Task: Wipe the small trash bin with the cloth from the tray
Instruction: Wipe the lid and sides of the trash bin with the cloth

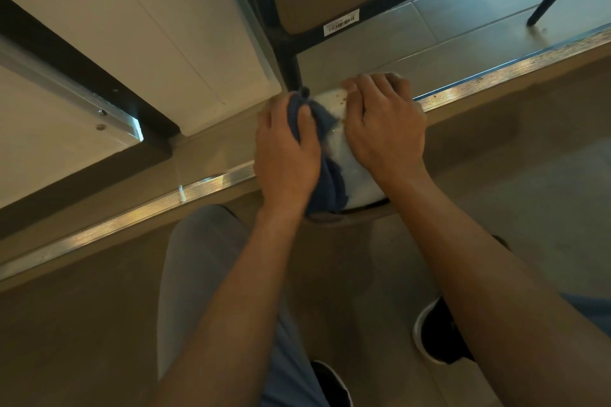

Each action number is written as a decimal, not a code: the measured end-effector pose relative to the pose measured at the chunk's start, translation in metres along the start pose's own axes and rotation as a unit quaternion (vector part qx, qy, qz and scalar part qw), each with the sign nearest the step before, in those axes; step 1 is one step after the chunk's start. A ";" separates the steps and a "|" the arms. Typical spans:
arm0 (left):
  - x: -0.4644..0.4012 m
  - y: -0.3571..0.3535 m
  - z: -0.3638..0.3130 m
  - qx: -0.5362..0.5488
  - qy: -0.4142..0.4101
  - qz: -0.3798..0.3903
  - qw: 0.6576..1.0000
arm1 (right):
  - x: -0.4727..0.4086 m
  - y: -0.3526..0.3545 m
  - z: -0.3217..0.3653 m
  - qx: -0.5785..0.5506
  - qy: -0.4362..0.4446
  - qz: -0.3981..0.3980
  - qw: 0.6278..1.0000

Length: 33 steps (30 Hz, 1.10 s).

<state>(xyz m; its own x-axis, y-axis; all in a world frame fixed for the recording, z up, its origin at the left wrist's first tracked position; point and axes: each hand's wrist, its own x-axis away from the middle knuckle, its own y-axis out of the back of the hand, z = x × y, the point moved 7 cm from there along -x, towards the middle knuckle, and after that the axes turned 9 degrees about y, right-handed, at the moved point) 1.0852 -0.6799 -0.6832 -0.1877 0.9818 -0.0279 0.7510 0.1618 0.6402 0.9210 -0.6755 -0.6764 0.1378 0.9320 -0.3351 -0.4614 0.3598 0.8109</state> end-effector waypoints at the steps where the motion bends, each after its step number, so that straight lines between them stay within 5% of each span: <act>1: -0.017 0.000 -0.006 -0.028 0.015 0.007 0.999 | 0.000 0.000 0.000 -0.003 -0.004 0.001 1.000; 4: -0.037 -0.004 -0.018 -0.060 0.011 0.026 0.998 | -0.002 0.000 0.000 -0.004 -0.013 0.002 1.000; 9: 0.026 -0.003 -0.010 -0.094 -0.106 0.012 0.990 | -0.003 0.003 0.001 0.008 -0.004 0.000 1.000; 13: 0.050 -0.001 0.010 -0.037 -0.070 0.020 0.997 | 0.000 0.003 0.001 0.003 0.002 0.006 1.000; 18: -0.022 -0.001 -0.009 0.001 0.036 0.027 0.999 | -0.001 0.003 0.000 -0.009 0.005 0.014 1.000; 26: 0.064 -0.012 0.009 -0.077 -0.126 0.003 0.989 | 0.000 0.004 0.000 -0.005 0.009 0.011 1.000; 33: 0.007 -0.004 -0.002 0.016 -0.029 0.005 0.999 | 0.000 0.003 -0.001 -0.004 0.002 0.004 1.000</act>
<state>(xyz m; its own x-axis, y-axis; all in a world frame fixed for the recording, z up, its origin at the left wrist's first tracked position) 1.0799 -0.6742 -0.6847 -0.1451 0.9872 -0.0666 0.7726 0.1551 0.6157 0.9187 -0.6748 -0.6746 0.1302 0.9349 -0.3302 -0.4692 0.3515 0.8101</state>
